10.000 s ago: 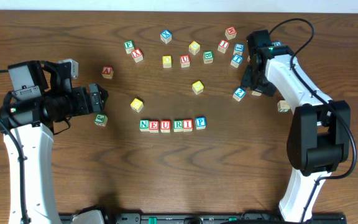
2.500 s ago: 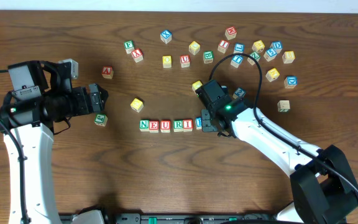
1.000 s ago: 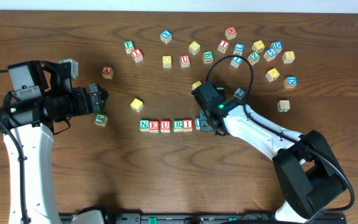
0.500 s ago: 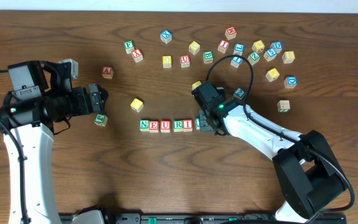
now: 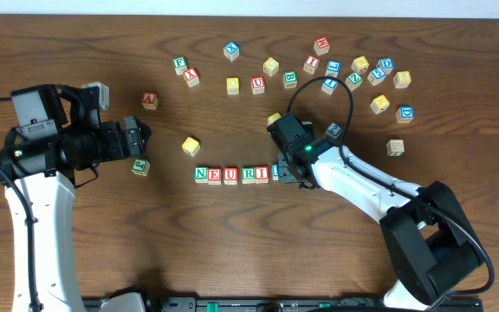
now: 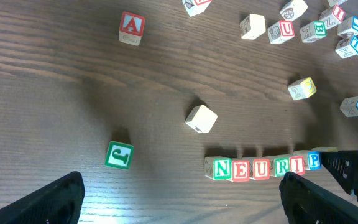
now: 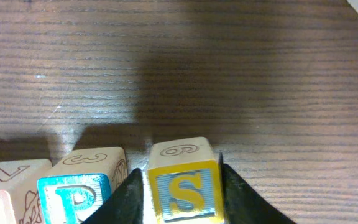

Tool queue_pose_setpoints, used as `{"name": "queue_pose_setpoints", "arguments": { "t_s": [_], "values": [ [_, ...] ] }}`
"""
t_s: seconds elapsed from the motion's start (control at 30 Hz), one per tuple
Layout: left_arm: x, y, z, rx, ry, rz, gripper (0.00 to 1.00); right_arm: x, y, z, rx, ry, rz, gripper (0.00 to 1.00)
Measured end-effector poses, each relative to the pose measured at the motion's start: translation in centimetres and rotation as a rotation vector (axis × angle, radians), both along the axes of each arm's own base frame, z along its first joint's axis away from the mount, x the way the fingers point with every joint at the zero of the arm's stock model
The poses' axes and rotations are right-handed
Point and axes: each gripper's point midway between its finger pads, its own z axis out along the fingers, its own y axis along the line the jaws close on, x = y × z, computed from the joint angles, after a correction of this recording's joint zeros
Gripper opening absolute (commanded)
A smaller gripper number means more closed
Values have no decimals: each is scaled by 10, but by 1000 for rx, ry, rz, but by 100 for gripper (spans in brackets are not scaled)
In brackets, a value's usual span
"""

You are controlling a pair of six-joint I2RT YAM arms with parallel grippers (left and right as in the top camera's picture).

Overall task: Spell out NEURIPS
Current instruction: 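Lower the yellow S block to the right of the blue P block, then open the right gripper and raise it off the yellow S block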

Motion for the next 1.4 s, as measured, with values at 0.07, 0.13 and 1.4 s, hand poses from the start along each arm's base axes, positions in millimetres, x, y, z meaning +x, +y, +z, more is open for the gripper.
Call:
{"name": "queue_pose_setpoints", "arguments": {
  "t_s": [0.07,0.13,1.4],
  "values": [
    [0,0,0,0,0,0,99,0,0,0,0,0,-1,28],
    [0,0,0,0,0,0,99,0,0,0,0,0,-1,32],
    [0,0,0,0,0,0,99,0,0,0,1,0,-2,41]
  ]
}}
